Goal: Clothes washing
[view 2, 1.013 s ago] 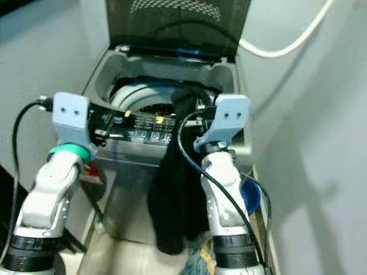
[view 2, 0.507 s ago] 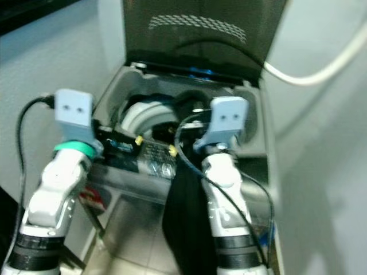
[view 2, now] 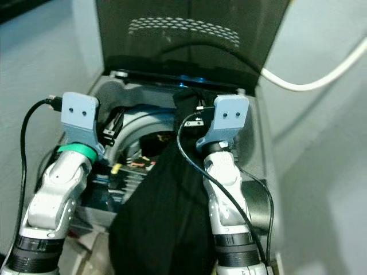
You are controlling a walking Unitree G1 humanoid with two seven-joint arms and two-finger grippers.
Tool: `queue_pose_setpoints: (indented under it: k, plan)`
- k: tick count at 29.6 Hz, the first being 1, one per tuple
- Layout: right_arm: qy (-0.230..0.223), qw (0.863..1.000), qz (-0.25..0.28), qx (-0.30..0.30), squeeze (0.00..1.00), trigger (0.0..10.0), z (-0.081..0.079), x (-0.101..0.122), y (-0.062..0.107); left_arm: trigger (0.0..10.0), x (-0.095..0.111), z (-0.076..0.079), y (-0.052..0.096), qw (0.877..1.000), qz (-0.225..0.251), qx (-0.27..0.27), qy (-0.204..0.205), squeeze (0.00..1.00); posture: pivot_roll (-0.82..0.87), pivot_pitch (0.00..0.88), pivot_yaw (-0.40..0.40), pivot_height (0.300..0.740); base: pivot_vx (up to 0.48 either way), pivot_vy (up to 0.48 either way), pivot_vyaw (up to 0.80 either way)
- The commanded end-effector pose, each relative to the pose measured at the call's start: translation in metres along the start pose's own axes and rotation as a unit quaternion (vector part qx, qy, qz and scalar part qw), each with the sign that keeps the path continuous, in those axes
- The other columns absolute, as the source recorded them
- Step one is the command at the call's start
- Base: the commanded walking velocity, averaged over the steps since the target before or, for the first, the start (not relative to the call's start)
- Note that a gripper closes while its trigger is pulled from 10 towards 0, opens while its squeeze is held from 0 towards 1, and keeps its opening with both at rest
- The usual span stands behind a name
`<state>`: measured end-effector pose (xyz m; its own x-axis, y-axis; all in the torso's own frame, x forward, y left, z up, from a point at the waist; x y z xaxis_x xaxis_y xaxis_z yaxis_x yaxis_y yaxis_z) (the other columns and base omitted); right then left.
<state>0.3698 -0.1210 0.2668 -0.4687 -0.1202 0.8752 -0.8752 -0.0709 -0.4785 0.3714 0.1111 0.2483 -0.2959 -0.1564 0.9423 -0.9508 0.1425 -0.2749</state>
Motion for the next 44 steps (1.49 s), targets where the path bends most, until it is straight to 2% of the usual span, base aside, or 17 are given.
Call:
queue_pose_setpoints:
  k: [1, 8, 12, 17, 20, 21, 23, 24, 25, 27, 29, 30, 31, 32, 33, 38, 44]
  plan:
    - [-0.003, 1.000, -0.002, -0.003, 0.00, 10.0, 0.000, -0.001, 0.001, 10.0, 0.002, -0.001, 0.001, 1.000, 0.003, -0.002, 0.004, 0.00, 0.13, 0.020, 0.039, 0.724, 0.000, 0.000, 0.00]
    - [-0.005, 1.000, 0.002, 0.001, 0.00, 10.0, -0.002, 0.001, 0.001, 10.0, 0.026, -0.004, -0.005, 0.999, 0.040, -0.019, 0.008, 0.00, 0.13, 0.020, 0.039, 0.724, 0.000, 0.000, 0.00]
    - [-0.015, 0.998, 0.029, 0.060, 0.00, 10.0, -0.022, 0.015, 0.001, 10.0, 0.090, -0.031, -0.023, 0.988, 0.146, -0.004, -0.058, 0.00, 0.14, 0.021, 0.042, 0.724, 0.000, 0.000, 0.00]
    - [-0.018, 0.995, 0.049, 0.088, 0.00, 10.0, -0.031, 0.027, -0.002, 10.0, 0.124, -0.049, -0.033, 0.974, 0.200, 0.022, -0.104, 0.00, 0.13, 0.022, 0.038, 0.724, 0.000, 0.000, 0.00]
    - [-0.025, 0.990, 0.082, 0.115, 0.00, 10.0, -0.040, 0.049, -0.009, 10.0, 0.175, -0.079, -0.046, 0.940, 0.274, 0.076, -0.187, 0.00, 0.13, 0.023, 0.035, 0.724, 0.000, 0.000, 0.00]
    - [-0.025, 0.990, 0.082, 0.115, 0.00, 10.0, -0.040, 0.049, -0.009, 10.0, 0.175, -0.079, -0.046, 0.940, 0.274, 0.076, -0.187, 0.00, 0.13, 0.023, 0.035, 0.724, 0.000, 0.000, 0.00]
    - [-0.032, 0.987, 0.100, 0.125, 0.00, 10.0, -0.044, 0.062, -0.012, 10.0, 0.215, -0.094, -0.043, 0.885, 0.338, 0.138, -0.290, 0.00, 0.12, 0.024, 0.034, 0.724, 0.000, 0.000, 0.00]
    - [-0.032, 0.987, 0.100, 0.125, 0.00, 10.0, -0.044, 0.062, -0.012, 10.0, 0.215, -0.094, -0.043, 0.885, 0.338, 0.138, -0.290, 0.00, 0.12, 0.024, 0.034, 0.724, 0.000, 0.000, 0.00]
    - [-0.034, 0.986, 0.105, 0.127, 0.00, 10.0, -0.045, 0.065, -0.012, 10.0, 0.228, -0.100, -0.040, 0.862, 0.357, 0.160, -0.322, 0.00, 0.12, 0.024, 0.034, 0.724, 0.000, 0.000, 0.00]
    - [-0.035, 0.985, 0.107, 0.128, 0.00, 10.0, -0.046, 0.066, -0.012, 10.0, 0.234, -0.102, -0.039, 0.850, 0.365, 0.172, -0.338, 0.00, 0.12, 0.024, 0.034, 0.724, 0.000, 0.000, 0.00]
    - [-0.039, 0.988, 0.097, 0.115, 0.00, 10.0, -0.041, 0.060, -0.008, 10.0, 0.193, -0.100, -0.062, 0.934, 0.263, 0.114, -0.213, 0.00, 0.10, 0.025, 0.040, 0.724, 0.000, 0.000, 0.00]
    - [-0.039, 0.988, 0.097, 0.115, 0.00, 10.0, -0.041, 0.060, -0.008, 10.0, 0.193, -0.100, -0.062, 0.934, 0.263, 0.114, -0.213, 0.00, 0.10, 0.025, 0.040, 0.724, 0.000, 0.000, 0.00]
    - [-0.042, 0.989, 0.092, 0.108, 0.00, 10.0, -0.039, 0.058, -0.007, 10.0, 0.172, -0.092, -0.069, 0.961, 0.219, 0.079, -0.152, 0.00, 0.10, 0.025, 0.040, 0.724, 0.000, 0.000, 0.00]
    - [-0.042, 0.989, 0.092, 0.108, 0.00, 10.0, -0.039, 0.058, -0.007, 10.0, 0.172, -0.092, -0.069, 0.961, 0.219, 0.079, -0.152, 0.00, 0.10, 0.025, 0.040, 0.724, 0.000, 0.000, 0.00]
    - [-0.044, 0.991, 0.085, 0.097, 0.00, 10.0, -0.034, 0.054, -0.006, 10.0, 0.145, -0.074, -0.071, 0.978, 0.181, 0.036, -0.096, 0.00, 0.10, 0.028, 0.039, 0.724, 0.000, 0.000, 0.00]
    - [-0.044, 0.994, 0.069, 0.074, 0.00, 10.0, -0.021, 0.046, -0.005, 10.0, 0.109, -0.044, -0.067, 0.989, 0.147, 0.004, -0.036, 0.00, 0.10, 0.028, 0.037, 0.724, 0.000, 0.000, 0.00]
    - [-0.043, 0.995, 0.063, 0.072, 0.00, 10.0, -0.019, 0.042, -0.006, 10.0, 0.099, -0.041, -0.069, 0.989, 0.145, 0.020, -0.020, 0.00, 0.11, 0.027, 0.027, 0.724, 0.000, 0.000, 0.00]
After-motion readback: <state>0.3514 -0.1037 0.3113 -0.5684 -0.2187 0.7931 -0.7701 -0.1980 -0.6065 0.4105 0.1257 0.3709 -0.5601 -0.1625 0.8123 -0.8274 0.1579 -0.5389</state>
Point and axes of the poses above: a point about 5 cm out from each wrist's last joint towards the gripper, its own y axis pointing back from the gripper into the wrist, its own x axis along the axis of the wrist's last joint, z = x × y, the point moved 5 cm from there along -y, pointing out of the wrist towards the gripper, and after that the axes turned 4 degrees about -y, right-handed, at the moved point
